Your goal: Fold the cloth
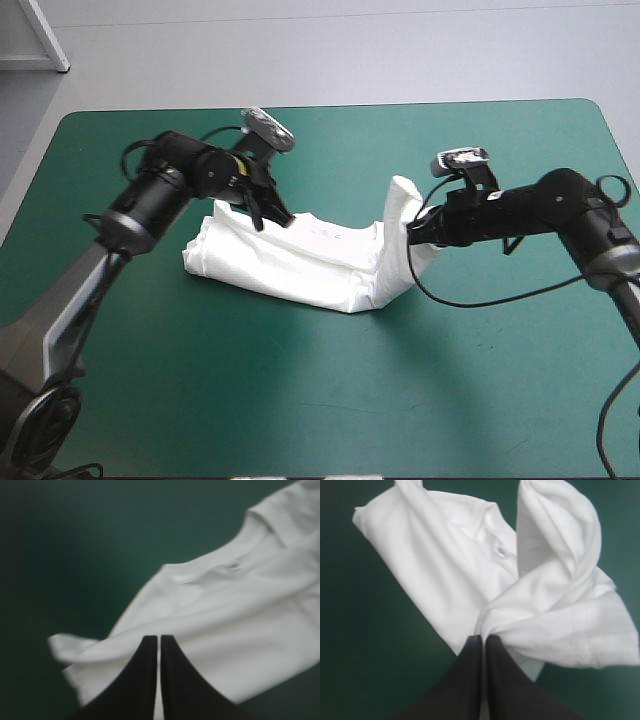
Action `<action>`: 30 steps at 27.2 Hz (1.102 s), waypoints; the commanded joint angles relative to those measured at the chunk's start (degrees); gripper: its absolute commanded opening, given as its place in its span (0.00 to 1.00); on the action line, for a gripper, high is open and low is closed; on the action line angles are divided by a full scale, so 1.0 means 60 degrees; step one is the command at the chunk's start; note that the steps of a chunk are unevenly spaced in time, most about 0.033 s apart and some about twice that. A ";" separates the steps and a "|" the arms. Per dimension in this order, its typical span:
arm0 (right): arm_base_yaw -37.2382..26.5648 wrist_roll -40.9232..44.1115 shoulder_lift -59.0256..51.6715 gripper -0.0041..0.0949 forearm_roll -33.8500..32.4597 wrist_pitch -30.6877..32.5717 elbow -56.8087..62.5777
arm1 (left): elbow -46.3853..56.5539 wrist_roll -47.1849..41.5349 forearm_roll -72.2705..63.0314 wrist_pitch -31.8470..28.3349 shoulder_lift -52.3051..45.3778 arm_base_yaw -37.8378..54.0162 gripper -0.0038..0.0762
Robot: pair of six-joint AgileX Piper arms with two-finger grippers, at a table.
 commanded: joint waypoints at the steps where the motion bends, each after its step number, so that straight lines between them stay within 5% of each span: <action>1: 0.0936 0.0505 0.0522 0.03 0.0179 -0.0372 -0.1318 | -0.1099 -0.0536 0.1570 0.1268 -0.1336 0.0477 0.07; 6: 0.1925 0.0930 0.2218 0.03 -0.0022 -0.0356 -0.3527 | -0.1413 -0.0596 0.1846 0.2336 -0.2362 0.0870 0.07; 22: 0.4645 0.3361 0.8828 0.03 -0.0286 0.1699 -1.3130 | -0.1381 -0.0823 0.1909 0.2440 -0.3005 0.0870 0.07; 26: 0.4869 0.3552 0.9525 0.05 -0.0230 0.1983 -1.3679 | -0.1381 -0.0823 0.1854 0.2440 -0.3005 0.0870 0.07; 28: 0.5012 0.3426 0.9654 0.24 -0.0133 0.2281 -1.3674 | -0.1381 -0.0823 0.1737 0.2440 -0.3005 0.0870 0.07; 29: 0.5013 0.3249 0.9654 0.45 0.0349 0.2281 -1.3688 | -0.1381 -0.0823 0.1724 0.2440 -0.3005 0.0870 0.07; 30: 0.5013 0.3157 0.9636 0.53 0.0604 0.2281 -1.3688 | -0.1381 -0.0853 0.1724 0.2440 -0.2983 0.0870 0.07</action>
